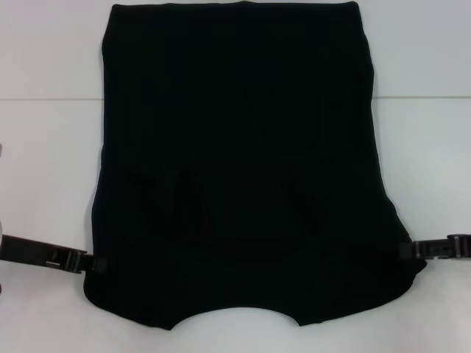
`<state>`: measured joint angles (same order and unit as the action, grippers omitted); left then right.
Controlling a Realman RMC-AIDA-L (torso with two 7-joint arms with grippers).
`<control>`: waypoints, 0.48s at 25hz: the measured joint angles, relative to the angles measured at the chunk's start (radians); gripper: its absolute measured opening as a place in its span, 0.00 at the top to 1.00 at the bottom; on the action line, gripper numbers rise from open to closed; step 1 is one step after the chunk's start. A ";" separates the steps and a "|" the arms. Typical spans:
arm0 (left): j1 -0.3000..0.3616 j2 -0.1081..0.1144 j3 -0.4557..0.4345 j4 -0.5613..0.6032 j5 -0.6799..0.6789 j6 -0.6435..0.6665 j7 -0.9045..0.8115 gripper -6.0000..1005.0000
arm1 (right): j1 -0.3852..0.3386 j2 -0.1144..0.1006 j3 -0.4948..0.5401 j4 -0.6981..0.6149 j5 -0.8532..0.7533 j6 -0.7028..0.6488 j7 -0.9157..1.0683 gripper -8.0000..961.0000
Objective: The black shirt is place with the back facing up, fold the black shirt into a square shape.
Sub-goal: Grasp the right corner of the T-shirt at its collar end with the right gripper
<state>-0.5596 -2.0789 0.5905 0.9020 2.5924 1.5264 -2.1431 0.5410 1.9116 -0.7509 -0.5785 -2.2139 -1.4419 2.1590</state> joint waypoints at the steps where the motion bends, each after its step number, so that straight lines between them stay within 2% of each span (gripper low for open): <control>1: -0.001 0.000 0.000 0.000 0.000 0.000 0.000 0.95 | 0.006 0.004 0.000 0.003 -0.013 0.002 0.002 0.24; 5: -0.002 0.000 0.000 0.000 0.000 -0.001 0.000 0.95 | 0.021 0.015 0.002 0.009 -0.047 0.006 0.003 0.30; 12: -0.008 0.002 0.000 0.000 0.000 -0.003 0.000 0.95 | 0.020 0.018 0.000 0.009 -0.052 0.029 0.005 0.37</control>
<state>-0.5672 -2.0772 0.5905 0.9019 2.5924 1.5231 -2.1429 0.5608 1.9296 -0.7508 -0.5690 -2.2655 -1.4129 2.1643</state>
